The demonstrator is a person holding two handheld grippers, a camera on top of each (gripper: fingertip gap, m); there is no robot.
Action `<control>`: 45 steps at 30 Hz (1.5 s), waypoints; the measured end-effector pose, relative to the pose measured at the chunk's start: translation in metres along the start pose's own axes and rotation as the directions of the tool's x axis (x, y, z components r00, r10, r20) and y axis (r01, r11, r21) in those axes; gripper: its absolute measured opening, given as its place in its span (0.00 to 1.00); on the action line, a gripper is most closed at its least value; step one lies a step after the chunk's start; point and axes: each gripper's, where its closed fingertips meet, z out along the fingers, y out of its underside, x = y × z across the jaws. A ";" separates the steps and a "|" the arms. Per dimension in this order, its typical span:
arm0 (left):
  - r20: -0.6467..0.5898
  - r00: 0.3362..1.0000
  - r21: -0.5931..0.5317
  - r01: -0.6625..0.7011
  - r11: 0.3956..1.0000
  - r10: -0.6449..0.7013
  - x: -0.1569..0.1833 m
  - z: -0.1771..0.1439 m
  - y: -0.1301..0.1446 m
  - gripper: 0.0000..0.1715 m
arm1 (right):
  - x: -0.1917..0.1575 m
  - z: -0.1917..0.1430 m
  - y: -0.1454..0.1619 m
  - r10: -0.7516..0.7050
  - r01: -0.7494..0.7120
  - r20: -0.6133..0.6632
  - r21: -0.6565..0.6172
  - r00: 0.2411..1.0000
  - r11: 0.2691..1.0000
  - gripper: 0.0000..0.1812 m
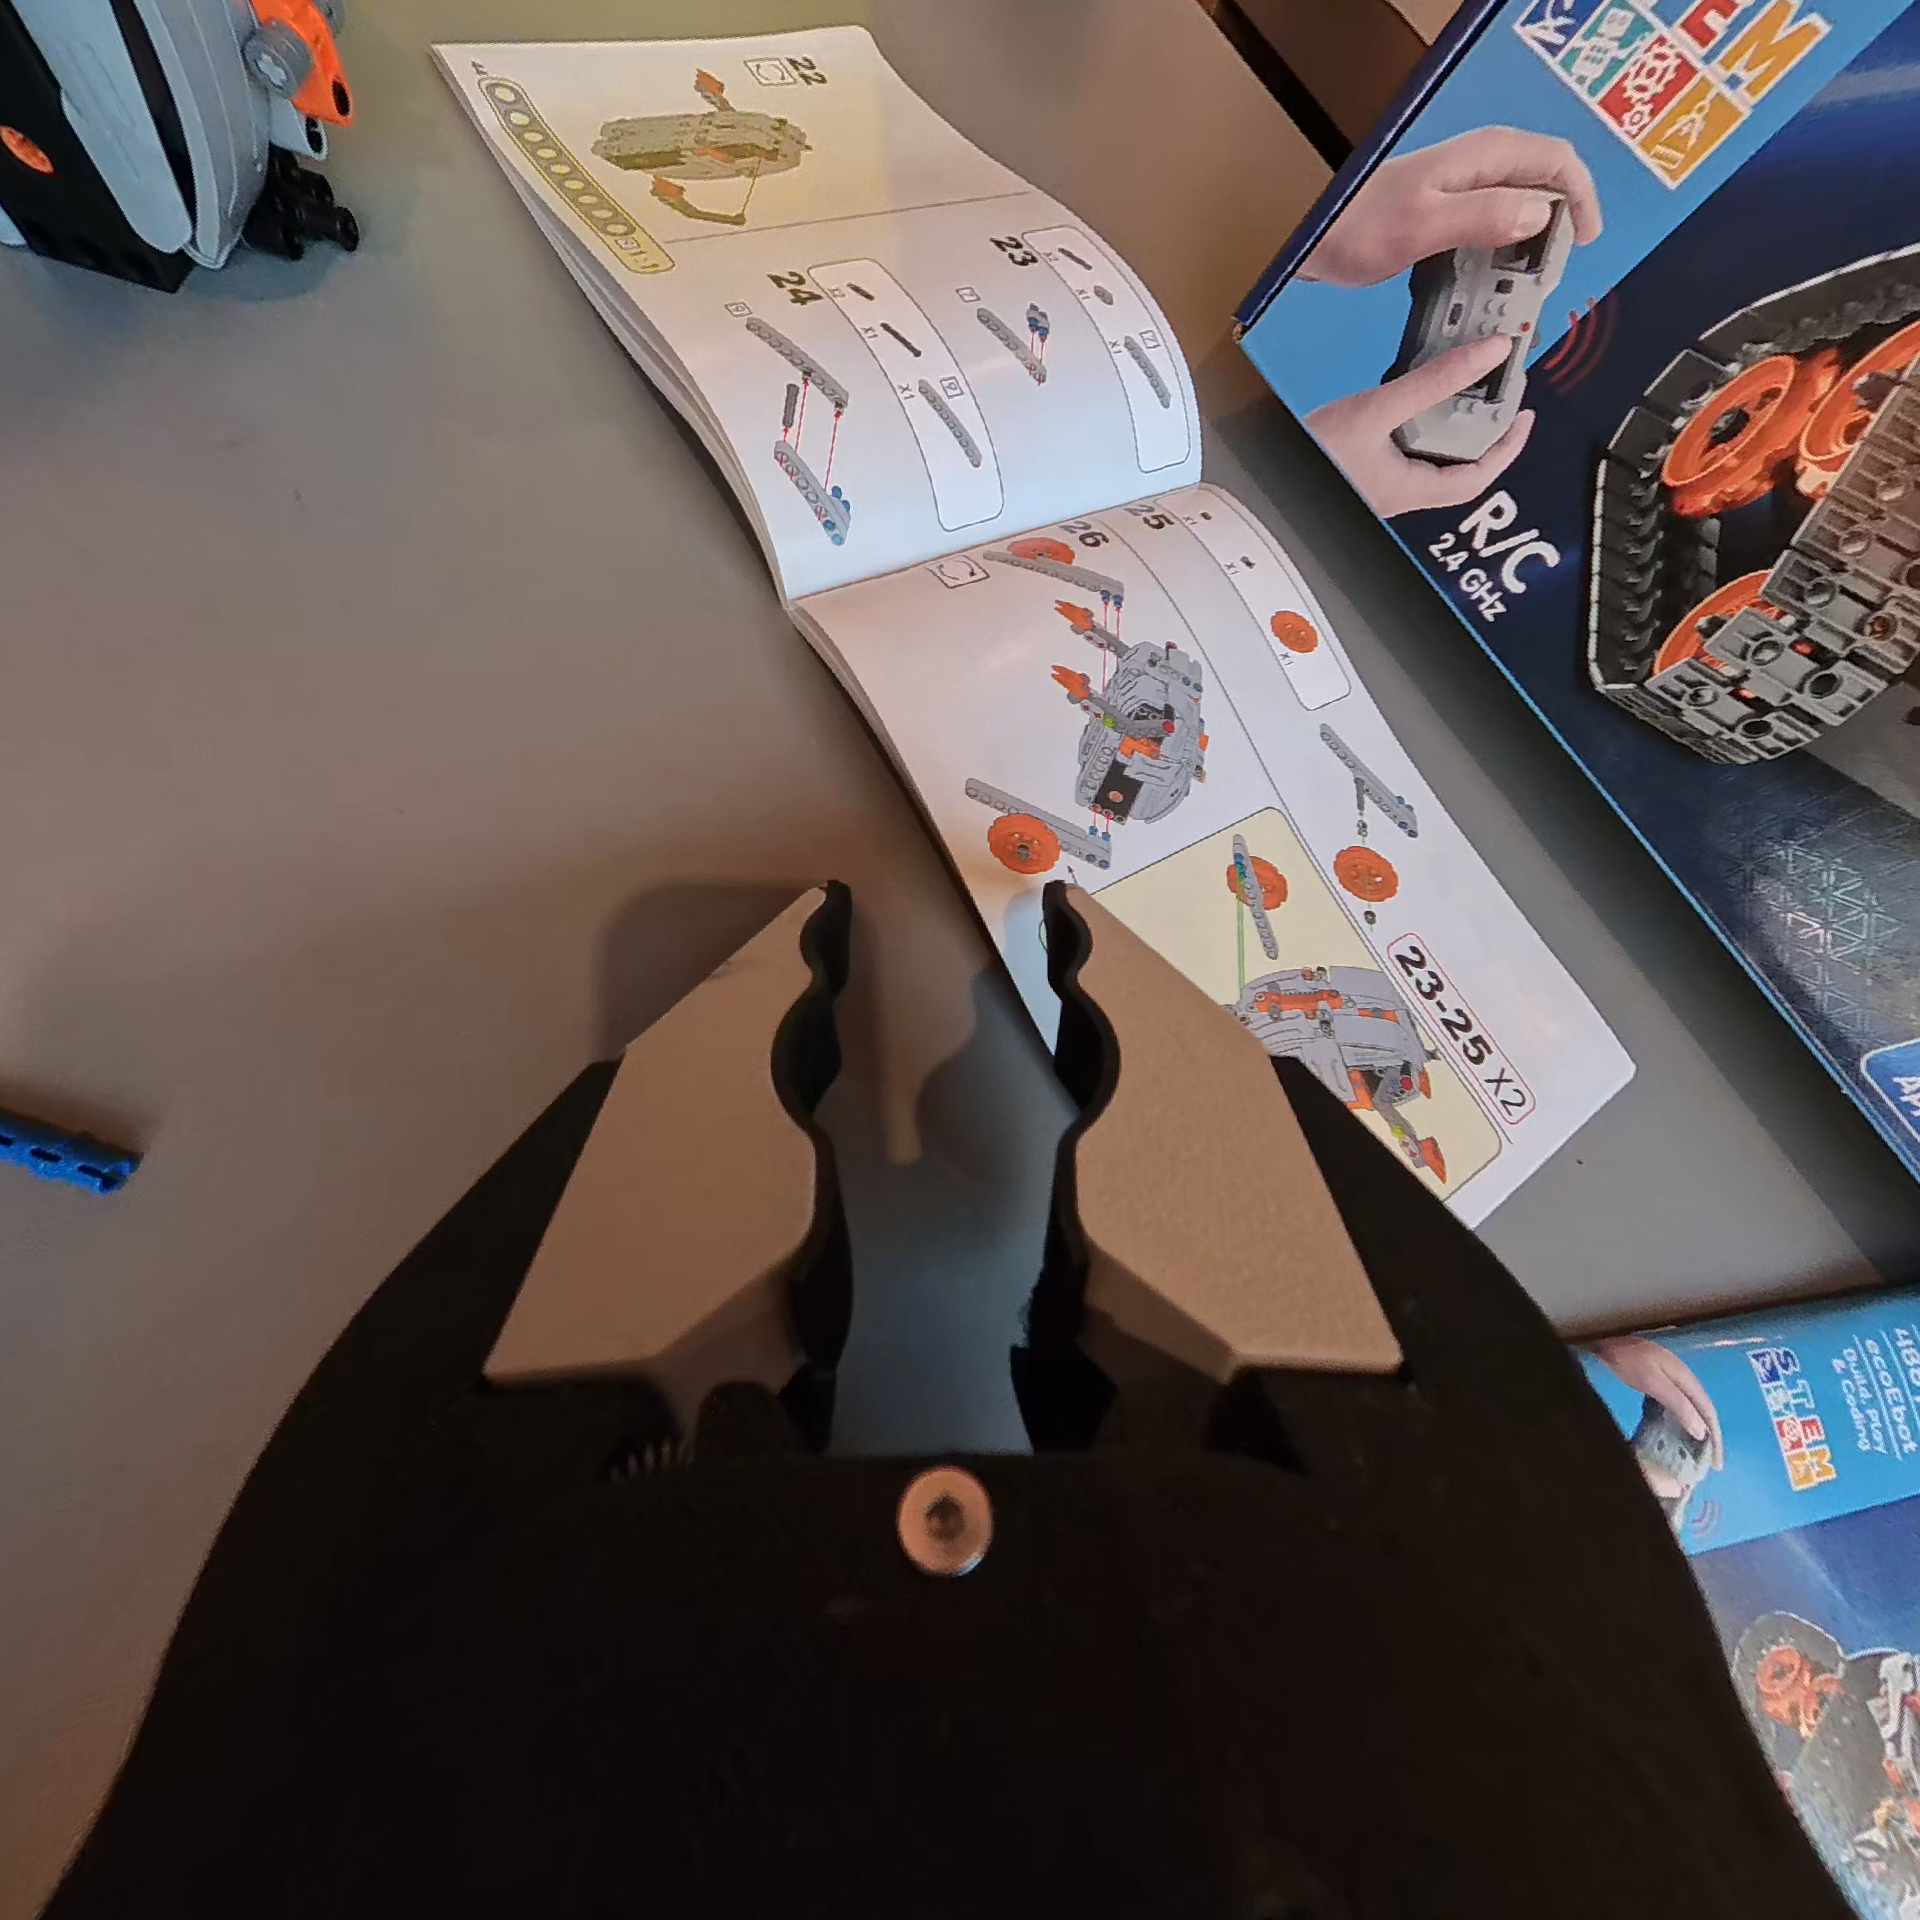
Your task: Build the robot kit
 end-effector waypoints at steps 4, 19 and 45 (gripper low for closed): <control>-0.008 1.000 -0.003 -0.010 1.000 0.010 0.003 0.000 0.002 0.00 | -0.001 0.000 0.000 -0.001 0.001 0.003 0.000 1.000 1.000 0.20; -0.067 0.995 -0.024 -0.073 0.997 0.072 0.009 0.000 0.006 0.04 | 0.000 0.000 0.000 0.005 -0.005 0.005 -0.001 1.000 1.000 0.20; 0.068 0.997 0.241 0.019 0.970 -0.037 0.012 -0.095 -0.019 0.02 | -0.002 0.001 0.001 0.022 -0.022 0.025 -0.007 0.999 1.000 0.20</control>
